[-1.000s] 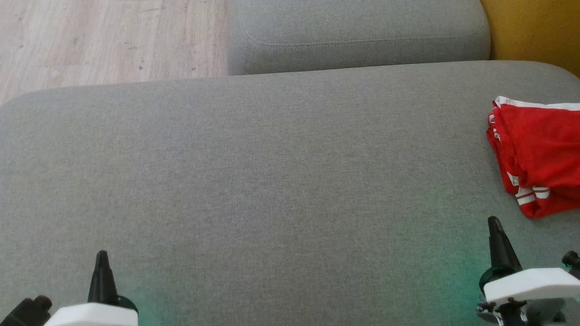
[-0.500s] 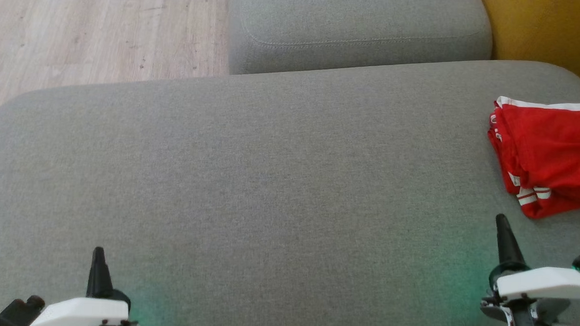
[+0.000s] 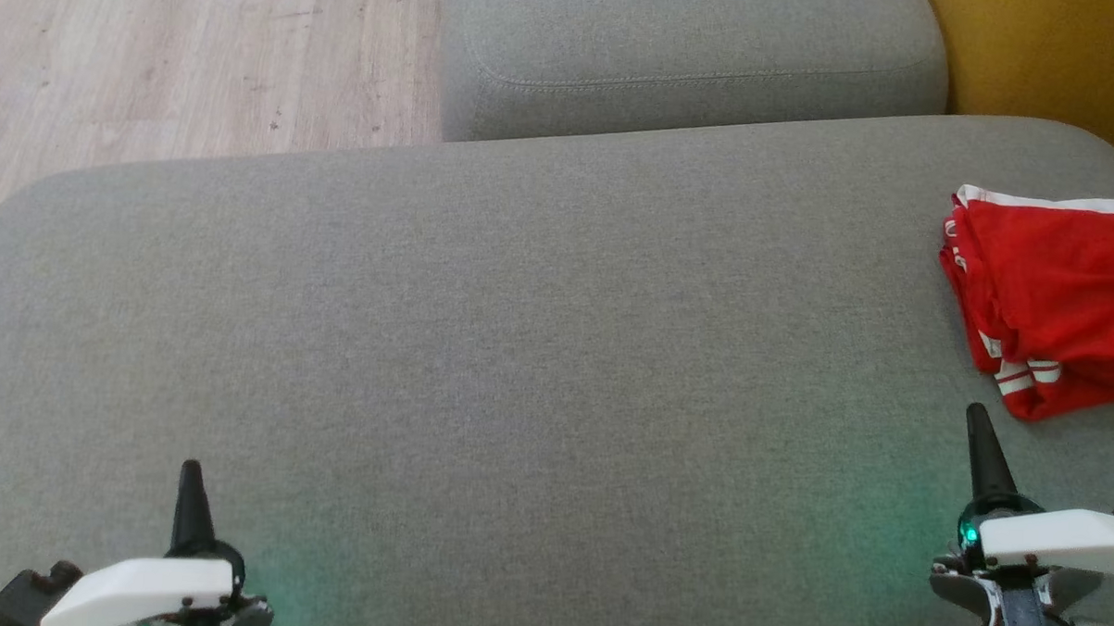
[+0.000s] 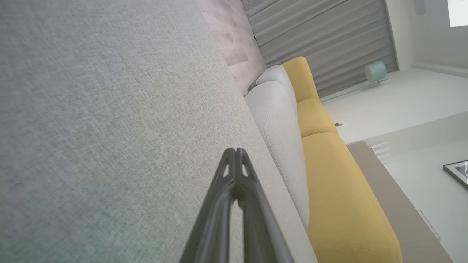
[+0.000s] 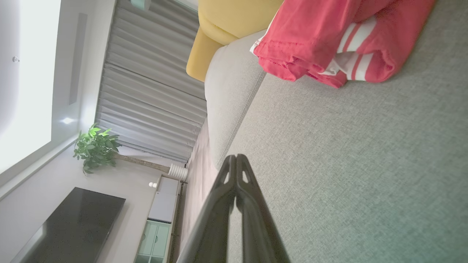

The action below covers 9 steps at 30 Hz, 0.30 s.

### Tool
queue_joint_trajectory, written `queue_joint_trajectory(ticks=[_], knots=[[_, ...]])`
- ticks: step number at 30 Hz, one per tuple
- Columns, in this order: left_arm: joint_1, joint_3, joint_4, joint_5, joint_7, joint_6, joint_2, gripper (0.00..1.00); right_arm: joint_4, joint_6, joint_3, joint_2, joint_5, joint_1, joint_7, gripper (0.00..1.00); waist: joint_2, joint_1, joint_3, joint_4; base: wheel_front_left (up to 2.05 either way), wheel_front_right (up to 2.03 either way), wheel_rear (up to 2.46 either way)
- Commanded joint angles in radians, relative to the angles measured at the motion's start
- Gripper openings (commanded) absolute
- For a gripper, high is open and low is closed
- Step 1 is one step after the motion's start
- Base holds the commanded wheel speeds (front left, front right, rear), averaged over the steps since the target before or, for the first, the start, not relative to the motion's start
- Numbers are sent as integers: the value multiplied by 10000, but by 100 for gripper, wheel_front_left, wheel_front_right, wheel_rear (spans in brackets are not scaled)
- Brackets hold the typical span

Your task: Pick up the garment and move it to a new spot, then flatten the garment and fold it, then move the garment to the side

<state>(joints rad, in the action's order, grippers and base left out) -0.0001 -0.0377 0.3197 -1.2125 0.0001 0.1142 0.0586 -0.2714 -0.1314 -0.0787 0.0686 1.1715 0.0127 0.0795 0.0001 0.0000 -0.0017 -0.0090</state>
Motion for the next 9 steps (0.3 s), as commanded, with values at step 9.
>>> queue_joint_trajectory(ticks=[9], knots=[[-706,-437,-437,-1043,316,87,31,0,292,6,-28,-57,1175,676,126,0,-1,0,12,22,0,0,0]])
